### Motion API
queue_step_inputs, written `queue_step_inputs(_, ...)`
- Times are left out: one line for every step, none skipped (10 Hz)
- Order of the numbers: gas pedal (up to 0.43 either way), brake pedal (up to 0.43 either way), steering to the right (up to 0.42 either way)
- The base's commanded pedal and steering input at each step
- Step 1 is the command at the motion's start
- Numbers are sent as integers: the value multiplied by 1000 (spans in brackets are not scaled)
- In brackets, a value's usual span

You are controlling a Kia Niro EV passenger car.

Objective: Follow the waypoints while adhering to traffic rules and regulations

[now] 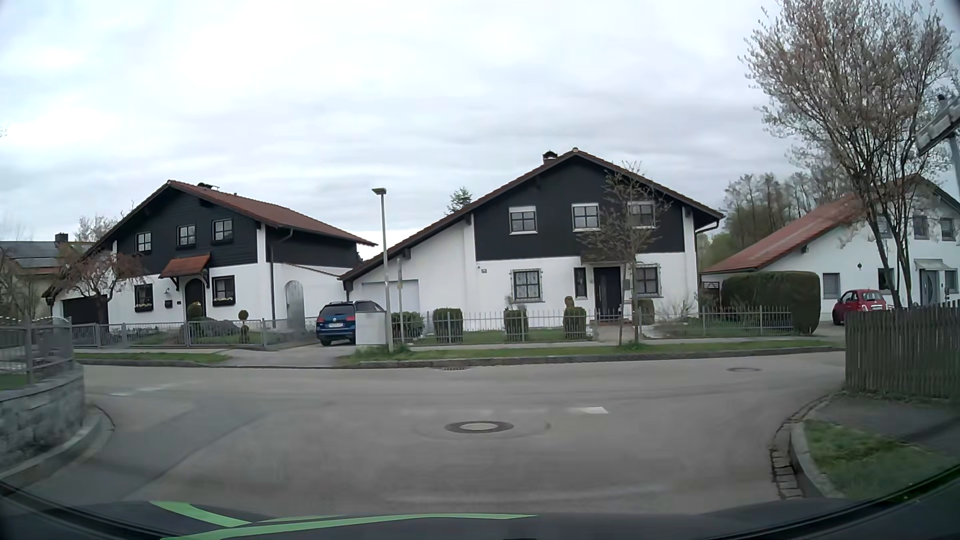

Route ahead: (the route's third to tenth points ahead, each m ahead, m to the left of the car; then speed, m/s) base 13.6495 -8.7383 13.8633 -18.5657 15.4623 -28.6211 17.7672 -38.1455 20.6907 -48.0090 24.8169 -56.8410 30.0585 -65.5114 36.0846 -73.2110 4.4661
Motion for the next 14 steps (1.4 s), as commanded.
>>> queue_step_inputs(0, 220, 61)
queue_step_inputs(0, 232, 66)
queue_step_inputs(0, 232, 70)
queue_step_inputs(0, 232, 73)
queue_step_inputs(0, 232, 79)
queue_step_inputs(0, 232, 92)
queue_step_inputs(0, 232, 105)
queue_step_inputs(0, 232, 122)
queue_step_inputs(0, 232, 143)
queue_step_inputs(0, 232, 159)
queue_step_inputs(0, 232, 176)
queue_step_inputs(0, 232, 196)
queue_step_inputs(0, 232, 212)
queue_step_inputs(0, 165, 230)
